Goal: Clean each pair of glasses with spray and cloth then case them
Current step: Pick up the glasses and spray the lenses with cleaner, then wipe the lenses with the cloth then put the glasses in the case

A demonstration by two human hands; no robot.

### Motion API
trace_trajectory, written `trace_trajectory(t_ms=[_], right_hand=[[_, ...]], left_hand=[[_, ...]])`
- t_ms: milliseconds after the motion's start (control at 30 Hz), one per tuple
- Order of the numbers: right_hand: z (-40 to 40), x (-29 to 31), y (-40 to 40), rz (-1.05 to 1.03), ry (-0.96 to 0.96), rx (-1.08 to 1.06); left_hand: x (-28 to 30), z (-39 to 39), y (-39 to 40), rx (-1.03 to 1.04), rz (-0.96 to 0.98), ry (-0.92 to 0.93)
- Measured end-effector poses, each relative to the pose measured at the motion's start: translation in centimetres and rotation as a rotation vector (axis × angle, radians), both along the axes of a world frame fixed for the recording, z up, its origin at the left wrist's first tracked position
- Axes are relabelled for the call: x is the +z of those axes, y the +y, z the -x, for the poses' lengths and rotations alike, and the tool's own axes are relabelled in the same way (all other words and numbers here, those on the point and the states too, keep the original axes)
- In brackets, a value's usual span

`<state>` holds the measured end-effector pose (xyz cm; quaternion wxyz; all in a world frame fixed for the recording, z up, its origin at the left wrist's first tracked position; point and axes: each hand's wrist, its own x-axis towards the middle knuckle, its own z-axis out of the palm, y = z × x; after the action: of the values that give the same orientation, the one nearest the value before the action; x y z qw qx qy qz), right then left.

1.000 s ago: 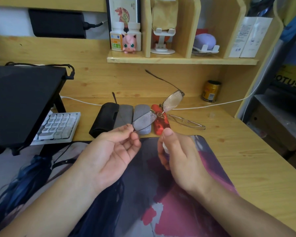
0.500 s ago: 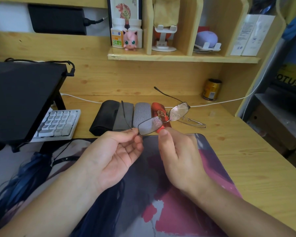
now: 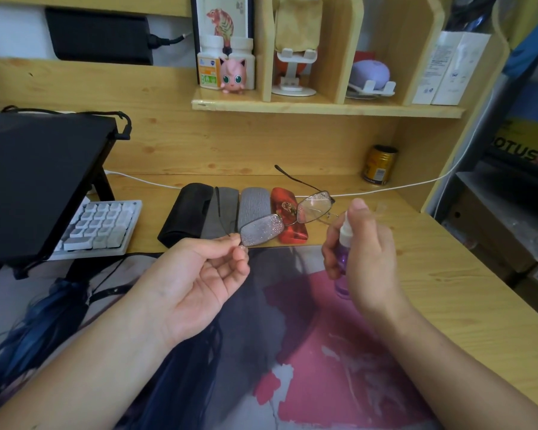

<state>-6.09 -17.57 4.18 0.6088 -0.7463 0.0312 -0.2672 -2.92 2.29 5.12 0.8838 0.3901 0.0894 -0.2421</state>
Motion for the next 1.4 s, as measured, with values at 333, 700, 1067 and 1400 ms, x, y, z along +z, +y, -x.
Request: trace_trajectory(t_ms=[333,700,1067,1400], right_hand=[[0.2,0.2,0.5,0.007,0.032,0.009],[-1.6,1.0,-5.3,-0.233,-0.037,-0.325],[-3.2,-2.2,-11.2,0.027,0.1,-0.549],[-1.3,-2.4,-11.3,-0.092,0.145,-0.439]], left_hand=[[-0.5,-0.2,0.1,0.023,-0.037,-0.005],[-2.2,-0.5,0.1,0.062,-0.559,-0.524],[-4.3,-1.1,0.2,0.196,-0.872,-0.928],[-5.1,-2.0,0.5,0.238,-0.794,-0.902]])
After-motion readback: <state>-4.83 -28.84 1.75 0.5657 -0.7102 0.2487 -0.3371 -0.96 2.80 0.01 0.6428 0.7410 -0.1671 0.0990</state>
